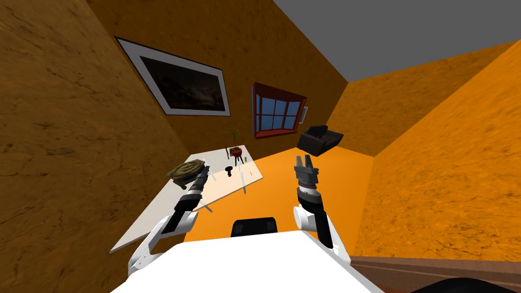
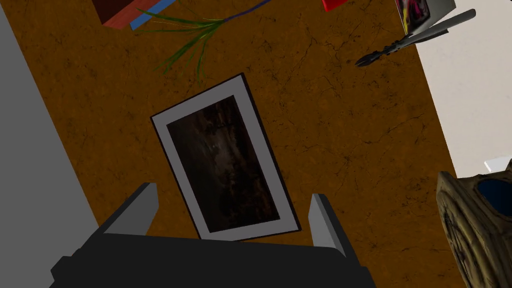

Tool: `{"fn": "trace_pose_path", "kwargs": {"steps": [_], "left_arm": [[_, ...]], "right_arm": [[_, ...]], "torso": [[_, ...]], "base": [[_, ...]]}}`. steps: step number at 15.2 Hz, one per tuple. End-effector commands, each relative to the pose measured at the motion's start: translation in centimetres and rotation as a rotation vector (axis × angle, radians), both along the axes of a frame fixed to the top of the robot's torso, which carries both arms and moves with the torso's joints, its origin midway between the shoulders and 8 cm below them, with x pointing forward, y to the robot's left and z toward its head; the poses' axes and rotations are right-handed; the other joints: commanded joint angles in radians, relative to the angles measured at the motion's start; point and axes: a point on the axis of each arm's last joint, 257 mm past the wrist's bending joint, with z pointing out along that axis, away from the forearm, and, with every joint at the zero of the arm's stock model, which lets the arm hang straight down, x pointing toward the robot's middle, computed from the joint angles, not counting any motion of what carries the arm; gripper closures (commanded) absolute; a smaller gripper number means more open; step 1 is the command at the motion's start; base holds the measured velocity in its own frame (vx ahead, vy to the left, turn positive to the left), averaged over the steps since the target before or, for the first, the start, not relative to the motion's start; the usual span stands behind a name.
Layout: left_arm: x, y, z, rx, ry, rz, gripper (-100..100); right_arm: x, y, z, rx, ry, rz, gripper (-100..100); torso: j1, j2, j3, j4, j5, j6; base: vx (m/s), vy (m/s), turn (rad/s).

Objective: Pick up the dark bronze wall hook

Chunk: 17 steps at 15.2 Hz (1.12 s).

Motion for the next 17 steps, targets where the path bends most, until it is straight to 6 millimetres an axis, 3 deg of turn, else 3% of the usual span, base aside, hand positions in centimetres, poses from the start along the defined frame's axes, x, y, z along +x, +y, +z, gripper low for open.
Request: {"fn": "trace_pose_path", "kwargs": {"steps": [1, 12, 17], "left_arm": [[0.4, 1.2, -1.5, -0.004, 0.035, 0.015, -100], [0.9, 5.3, -9.6, -0.035, 0.213, 0.078, -100], [1.2, 6.7, -12.1, -0.045, 0.276, 0.098, -100]], "right_arm": [[0.0, 0.0, 0.0, 0.0, 0.0, 0.0, 0], [0.0, 0.0, 0.0, 0.0, 0.0, 0.0, 0], [0.0, 0.0, 0.0, 0.0, 0.0, 0.0, 0]], "torso": [[0.0, 0.0, 0.0, 0.0, 0.0, 0.0], [0.0, -0.002, -0.001, 0.0, 0.0, 0.0], [-0.001, -0.003, -0.002, -0.001, 0.0, 0.0]], "base": [[-0.047, 0.055, -0.173], [-0.033, 0.066, -0.144], [-0.015, 0.047, -0.132]]}}
